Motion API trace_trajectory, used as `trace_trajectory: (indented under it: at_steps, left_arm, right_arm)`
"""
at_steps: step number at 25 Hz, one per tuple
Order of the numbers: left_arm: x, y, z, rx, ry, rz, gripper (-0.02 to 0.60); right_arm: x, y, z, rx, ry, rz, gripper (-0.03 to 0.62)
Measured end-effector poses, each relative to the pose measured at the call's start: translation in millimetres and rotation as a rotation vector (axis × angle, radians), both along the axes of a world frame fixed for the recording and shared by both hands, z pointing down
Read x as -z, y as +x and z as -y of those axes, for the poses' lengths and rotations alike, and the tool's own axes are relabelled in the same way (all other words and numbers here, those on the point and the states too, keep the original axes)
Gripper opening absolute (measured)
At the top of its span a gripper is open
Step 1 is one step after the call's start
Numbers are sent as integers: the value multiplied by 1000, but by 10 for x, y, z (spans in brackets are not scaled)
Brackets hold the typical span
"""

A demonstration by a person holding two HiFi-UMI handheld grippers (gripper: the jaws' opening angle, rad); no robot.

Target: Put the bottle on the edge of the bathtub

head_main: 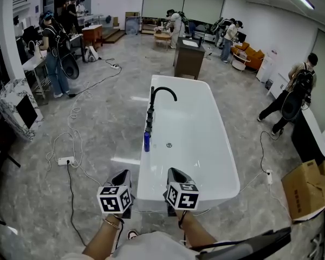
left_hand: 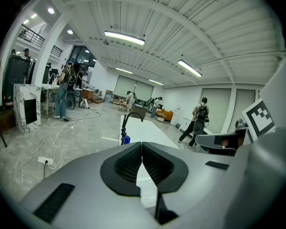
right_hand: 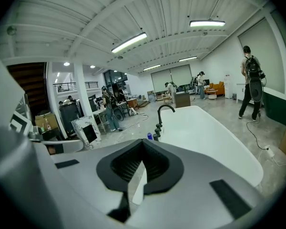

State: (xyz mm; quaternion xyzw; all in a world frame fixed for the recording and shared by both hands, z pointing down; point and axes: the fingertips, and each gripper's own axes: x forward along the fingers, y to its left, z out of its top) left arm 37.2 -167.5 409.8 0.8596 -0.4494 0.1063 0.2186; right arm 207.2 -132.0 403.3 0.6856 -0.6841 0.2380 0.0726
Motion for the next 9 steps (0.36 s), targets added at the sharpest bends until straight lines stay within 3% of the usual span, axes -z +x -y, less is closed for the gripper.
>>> trace_trajectory:
  at_steps: [9]
  left_arm:
    - [-9,5,6,10,5,-10,17]
  right_arm:
    - [7,-34,-24,24,-3,-46,26]
